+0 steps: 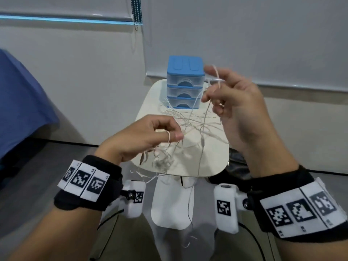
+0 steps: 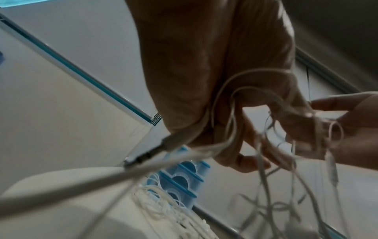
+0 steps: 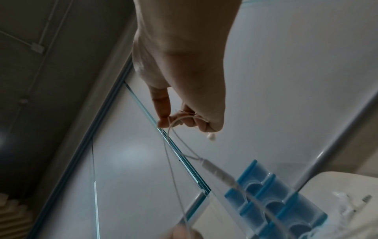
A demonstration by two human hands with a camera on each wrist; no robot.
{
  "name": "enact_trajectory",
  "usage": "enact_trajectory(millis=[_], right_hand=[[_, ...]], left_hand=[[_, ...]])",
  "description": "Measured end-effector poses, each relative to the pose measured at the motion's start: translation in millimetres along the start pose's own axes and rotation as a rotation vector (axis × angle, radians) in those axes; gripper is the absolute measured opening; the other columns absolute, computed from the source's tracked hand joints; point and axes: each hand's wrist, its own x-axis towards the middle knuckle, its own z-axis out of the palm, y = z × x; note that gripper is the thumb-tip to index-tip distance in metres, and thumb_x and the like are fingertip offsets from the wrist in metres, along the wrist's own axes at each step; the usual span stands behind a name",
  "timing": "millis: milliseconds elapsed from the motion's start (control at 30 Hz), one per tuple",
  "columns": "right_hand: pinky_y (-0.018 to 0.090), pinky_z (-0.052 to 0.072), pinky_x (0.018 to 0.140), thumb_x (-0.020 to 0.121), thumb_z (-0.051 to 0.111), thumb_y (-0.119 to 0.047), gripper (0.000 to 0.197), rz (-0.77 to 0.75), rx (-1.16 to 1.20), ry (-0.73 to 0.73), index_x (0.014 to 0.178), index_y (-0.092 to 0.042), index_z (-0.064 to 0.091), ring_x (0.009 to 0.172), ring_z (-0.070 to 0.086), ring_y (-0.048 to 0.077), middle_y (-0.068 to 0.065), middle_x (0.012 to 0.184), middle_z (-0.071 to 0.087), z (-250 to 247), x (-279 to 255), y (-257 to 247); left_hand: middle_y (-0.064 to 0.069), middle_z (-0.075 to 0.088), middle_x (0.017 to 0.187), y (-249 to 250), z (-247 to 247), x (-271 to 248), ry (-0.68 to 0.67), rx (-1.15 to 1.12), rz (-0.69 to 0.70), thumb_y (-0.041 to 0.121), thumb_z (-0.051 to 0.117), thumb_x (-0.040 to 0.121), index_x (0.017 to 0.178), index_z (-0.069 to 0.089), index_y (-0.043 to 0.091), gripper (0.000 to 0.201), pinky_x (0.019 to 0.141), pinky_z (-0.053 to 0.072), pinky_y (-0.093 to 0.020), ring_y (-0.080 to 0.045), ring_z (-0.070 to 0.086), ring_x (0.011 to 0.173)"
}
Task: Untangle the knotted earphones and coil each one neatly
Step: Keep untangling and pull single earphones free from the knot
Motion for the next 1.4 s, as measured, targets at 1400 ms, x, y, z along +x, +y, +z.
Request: enact_trajectory(millis=[1400], right_hand=[[0.022, 0.03, 0.046, 0.087, 0.056, 0.005, 0.036, 0.009, -0.048, 0.221, 0.117, -0.012, 0.066, 0.045, 0.038, 0.014, 0.006, 0.069, 0.065, -15.0, 15.2, -16.1]], left_hand=[[0.007, 0.049, 0.057, -14.9, 20.1, 1.7, -0.031, 0.162, -0.172, 0.042, 0.054, 0.105, 0.081, 0.078, 0.011, 0.045, 0.051, 0.033, -0.022, -0.007, 0.04, 0.049]])
